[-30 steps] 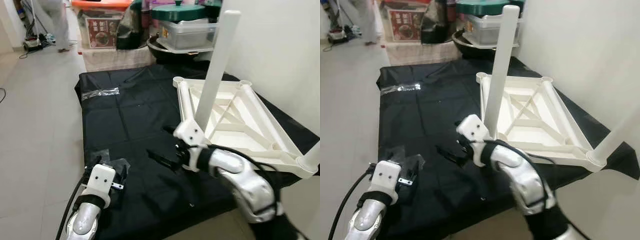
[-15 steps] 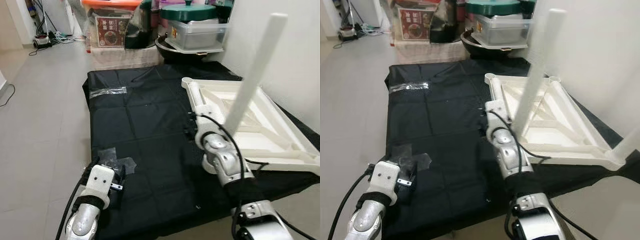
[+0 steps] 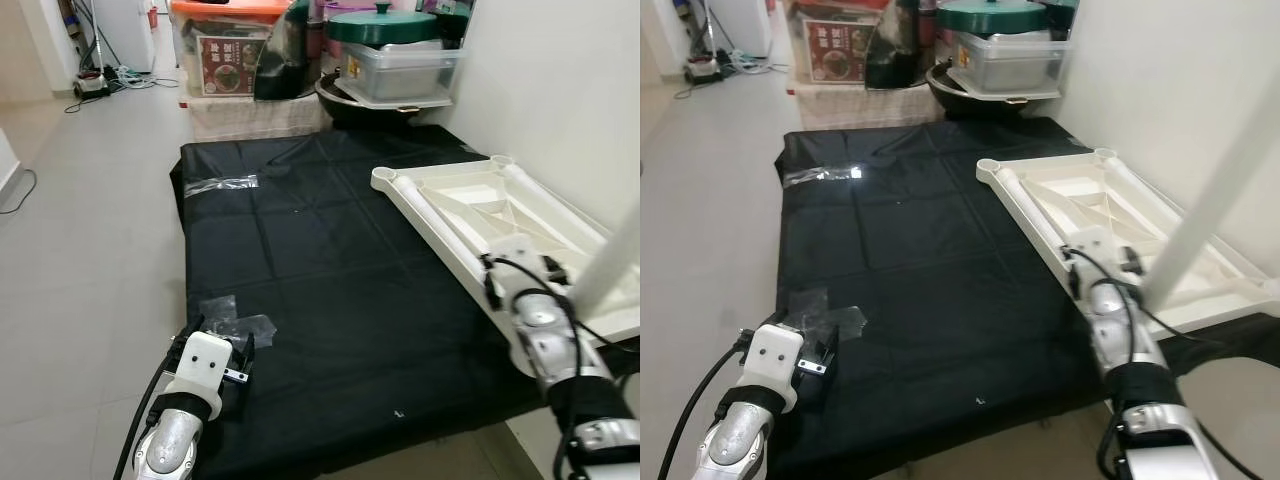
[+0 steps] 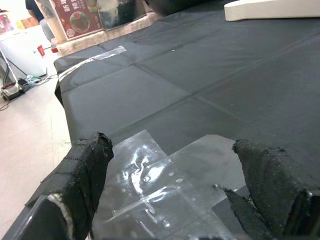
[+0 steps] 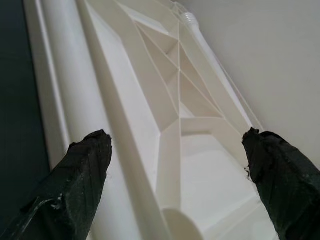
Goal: Building children table
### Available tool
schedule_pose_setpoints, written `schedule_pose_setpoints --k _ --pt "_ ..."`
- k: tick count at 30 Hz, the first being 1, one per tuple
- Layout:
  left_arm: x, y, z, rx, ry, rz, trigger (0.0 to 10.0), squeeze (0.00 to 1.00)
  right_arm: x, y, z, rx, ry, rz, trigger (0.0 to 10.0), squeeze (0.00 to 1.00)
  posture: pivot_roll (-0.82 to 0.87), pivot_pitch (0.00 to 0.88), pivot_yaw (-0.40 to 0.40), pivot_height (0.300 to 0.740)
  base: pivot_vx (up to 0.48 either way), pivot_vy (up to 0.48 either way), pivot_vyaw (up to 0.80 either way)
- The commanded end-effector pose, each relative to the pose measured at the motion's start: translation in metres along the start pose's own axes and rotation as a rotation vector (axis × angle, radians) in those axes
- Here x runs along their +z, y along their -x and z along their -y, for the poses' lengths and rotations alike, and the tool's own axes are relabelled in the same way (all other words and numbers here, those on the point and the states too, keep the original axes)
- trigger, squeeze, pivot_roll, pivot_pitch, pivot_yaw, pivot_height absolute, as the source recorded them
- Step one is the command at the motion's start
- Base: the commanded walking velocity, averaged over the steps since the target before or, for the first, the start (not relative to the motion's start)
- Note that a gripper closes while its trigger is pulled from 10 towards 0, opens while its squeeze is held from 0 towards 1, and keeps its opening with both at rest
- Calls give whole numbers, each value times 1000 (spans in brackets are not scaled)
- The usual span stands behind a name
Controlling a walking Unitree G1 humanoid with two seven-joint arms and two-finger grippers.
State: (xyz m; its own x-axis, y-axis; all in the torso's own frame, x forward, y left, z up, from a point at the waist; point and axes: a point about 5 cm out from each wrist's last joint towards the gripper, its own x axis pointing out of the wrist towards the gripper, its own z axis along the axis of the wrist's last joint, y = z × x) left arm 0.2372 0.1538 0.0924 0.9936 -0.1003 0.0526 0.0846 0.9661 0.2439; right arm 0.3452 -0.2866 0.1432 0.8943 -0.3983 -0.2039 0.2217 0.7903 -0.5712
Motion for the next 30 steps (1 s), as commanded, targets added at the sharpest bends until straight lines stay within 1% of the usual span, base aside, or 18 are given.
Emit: schedule_pose_setpoints --k 1,3,4,5,6,8,9,10,11,12,13,15,18,22,24,27,28,30 --pt "-5 1 2 -7 -5 -23 10000 0 -6 -4 12 -27 -37 -19 10000 0 -22 0 -58 740 0 0 0" --pt "-5 1 3 -9 -6 -22 10000 0 -1 -5 8 -4 -81 0 10000 0 -17 0 -58 740 0 0 0" --pt "-5 1 3 -9 -6 -22 10000 0 7 -4 -2 41 -93 39 10000 0 -14 0 -58 740 0 0 0" --pt "-5 0 3 -9 -6 -22 10000 0 17 -3 -12 92 -115 80 10000 0 -11 0 -58 740 0 0 0" --pt "-5 0 4 -9 -7 -22 10000 0 30 0 -31 194 -150 130 10000 0 -3 0 -61 740 0 0 0" --pt "-5 -1 4 -8 -8 -21 10000 0 50 7 -60 361 -205 213 10000 0 6 0 -67 740 0 0 0" --pt "-5 -1 4 -8 -9 -21 10000 0 57 10 -70 419 -223 243 10000 0 6 0 -67 740 0 0 0" --pt "-5 -1 4 -7 -10 -20 10000 0 60 12 -81 480 -212 258 10000 0 14 0 -71 740 0 0 0" --pt "-5 -1 4 -7 -10 -20 10000 0 60 12 -81 480 -212 258 10000 0 14 0 -71 740 0 0 0" --pt "-4 -2 2 -2 -12 -17 10000 0 61 13 -95 538 -184 253 10000 0 28 0 -81 740 0 0 0" --pt "-4 -2 2 1 -13 -15 10000 0 61 12 -99 549 -174 244 10000 0 31 0 -83 740 0 0 0" --pt "-3 -2 1 3 -14 -14 10000 0 61 12 -101 551 -171 239 10000 0 31 0 -83 740 0 0 0" --pt "-3 -2 -1 14 -17 -11 10000 0 67 5 -103 518 -164 160 10000 0 46 0 -95 740 0 0 0" --pt "-2 -2 -3 20 -21 -10 10000 0 80 -6 -84 387 -198 153 10000 0 53 0 -96 740 0 0 0" --pt "-2 -4 -3 20 -23 -6 10000 0 79 -10 -74 348 -252 118 10000 0 60 0 -99 740 0 0 0" --pt "-1 -4 -3 21 -25 -4 10000 0 78 -11 -71 342 -286 96 10000 0 62 0 -102 740 0 0 0" --pt "0 -5 -4 23 -27 0 10000 0 78 -12 -69 342 -325 87 10000 0 62 0 -102 740 0 0 0" --pt "1 -5 -6 28 -24 3 10000 0 87 -9 -76 401 -372 130 10000 0 54 0 -95 740 0 0 0"
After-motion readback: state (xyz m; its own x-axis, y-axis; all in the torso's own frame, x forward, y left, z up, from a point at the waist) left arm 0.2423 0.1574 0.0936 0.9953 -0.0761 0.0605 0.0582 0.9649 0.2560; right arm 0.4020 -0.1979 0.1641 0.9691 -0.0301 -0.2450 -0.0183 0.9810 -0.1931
